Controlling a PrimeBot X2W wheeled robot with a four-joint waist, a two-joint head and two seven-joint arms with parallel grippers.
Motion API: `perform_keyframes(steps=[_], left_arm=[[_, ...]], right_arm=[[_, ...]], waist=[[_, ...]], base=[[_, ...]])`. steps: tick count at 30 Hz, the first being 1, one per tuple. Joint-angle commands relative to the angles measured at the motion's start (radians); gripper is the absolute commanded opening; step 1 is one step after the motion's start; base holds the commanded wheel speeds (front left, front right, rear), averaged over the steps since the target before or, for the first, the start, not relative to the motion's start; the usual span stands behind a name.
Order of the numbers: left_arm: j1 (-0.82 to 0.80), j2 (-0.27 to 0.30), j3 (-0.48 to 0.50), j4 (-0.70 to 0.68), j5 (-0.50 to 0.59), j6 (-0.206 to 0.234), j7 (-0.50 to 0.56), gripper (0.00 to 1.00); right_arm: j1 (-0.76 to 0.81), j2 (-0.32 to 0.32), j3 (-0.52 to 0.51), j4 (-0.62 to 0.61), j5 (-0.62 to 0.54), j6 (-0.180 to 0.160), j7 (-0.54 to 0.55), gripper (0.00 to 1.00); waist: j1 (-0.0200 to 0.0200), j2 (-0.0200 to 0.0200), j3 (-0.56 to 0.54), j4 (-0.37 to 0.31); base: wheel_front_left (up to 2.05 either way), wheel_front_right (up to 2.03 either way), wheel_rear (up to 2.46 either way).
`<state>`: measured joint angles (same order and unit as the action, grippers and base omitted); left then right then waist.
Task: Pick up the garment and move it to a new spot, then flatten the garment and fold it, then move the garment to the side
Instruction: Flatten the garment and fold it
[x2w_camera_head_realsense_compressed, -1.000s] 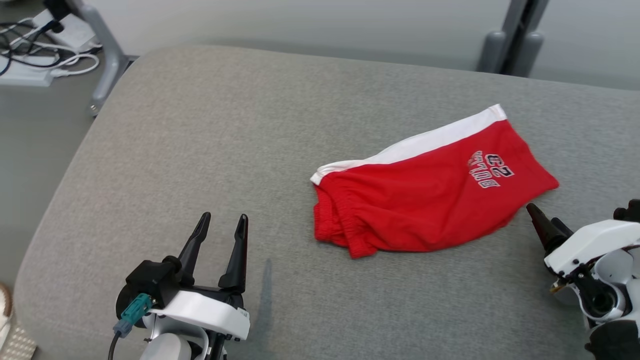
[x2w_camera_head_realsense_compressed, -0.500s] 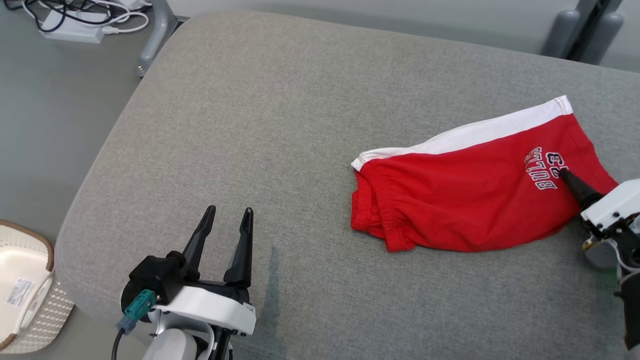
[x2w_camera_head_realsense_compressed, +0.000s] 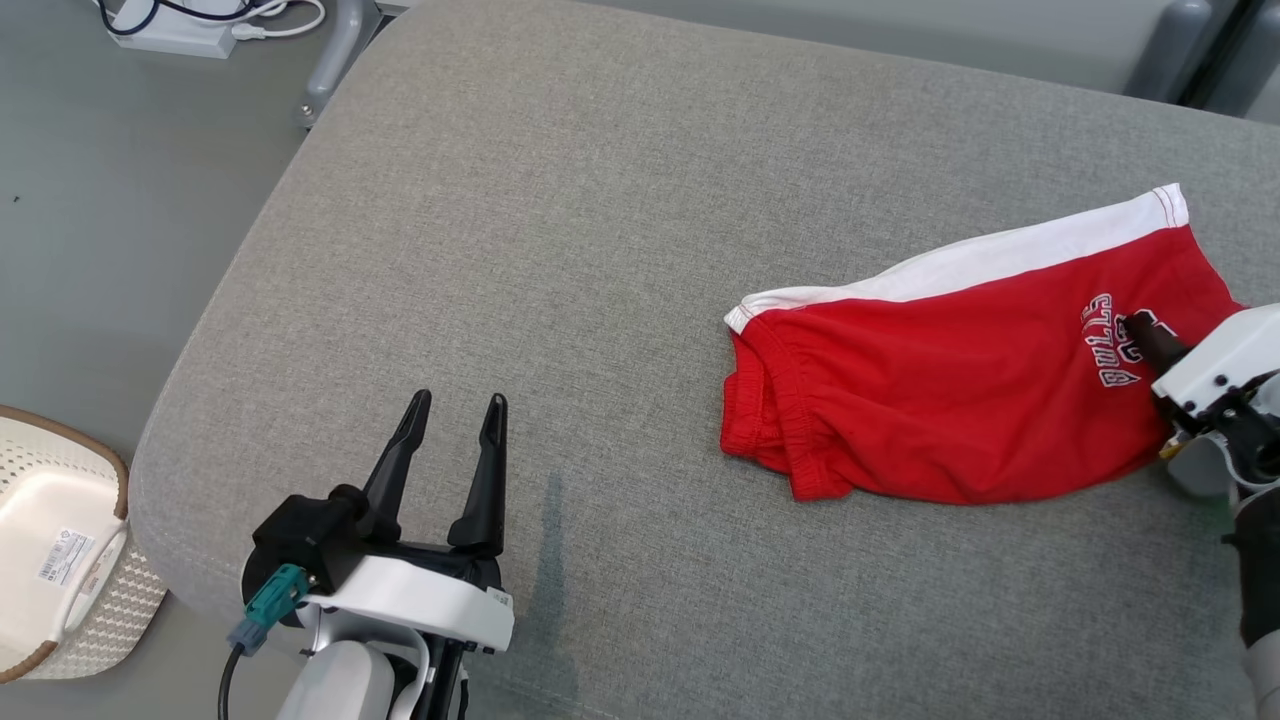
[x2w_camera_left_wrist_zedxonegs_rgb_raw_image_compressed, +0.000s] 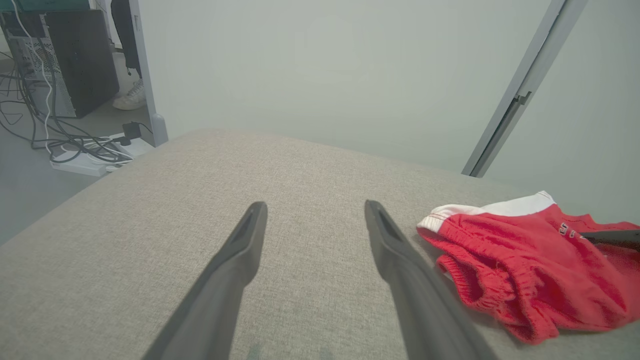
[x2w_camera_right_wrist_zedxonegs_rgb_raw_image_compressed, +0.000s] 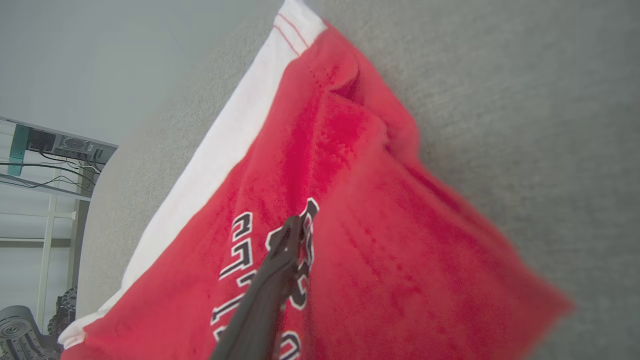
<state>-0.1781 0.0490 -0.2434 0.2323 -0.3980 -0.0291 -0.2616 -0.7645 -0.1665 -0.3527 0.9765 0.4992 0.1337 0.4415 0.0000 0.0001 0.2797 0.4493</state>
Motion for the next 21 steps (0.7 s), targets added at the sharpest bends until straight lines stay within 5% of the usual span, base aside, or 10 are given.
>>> perform_keyframes(steps=[1, 21], left_arm=[[-0.019, 0.004, 0.005, -0.001, -0.006, 0.004, -0.004, 1.0], [0.015, 0.004, 0.032, 0.022, 0.034, -0.011, -0.004, 1.0]], right_arm=[[0.058, 0.048, 0.014, 0.03, 0.0, -0.006, 0.029, 0.0], [0.184, 0.054, 0.065, -0.166, 0.169, -0.003, -0.208, 0.0]], waist=[[0.0, -0.0001, -0.002, -0.002], [0.0, -0.0001, -0.099, -0.09]], base=[[0.0, 0.0, 0.0], [0.0, 0.0, 0.0]])
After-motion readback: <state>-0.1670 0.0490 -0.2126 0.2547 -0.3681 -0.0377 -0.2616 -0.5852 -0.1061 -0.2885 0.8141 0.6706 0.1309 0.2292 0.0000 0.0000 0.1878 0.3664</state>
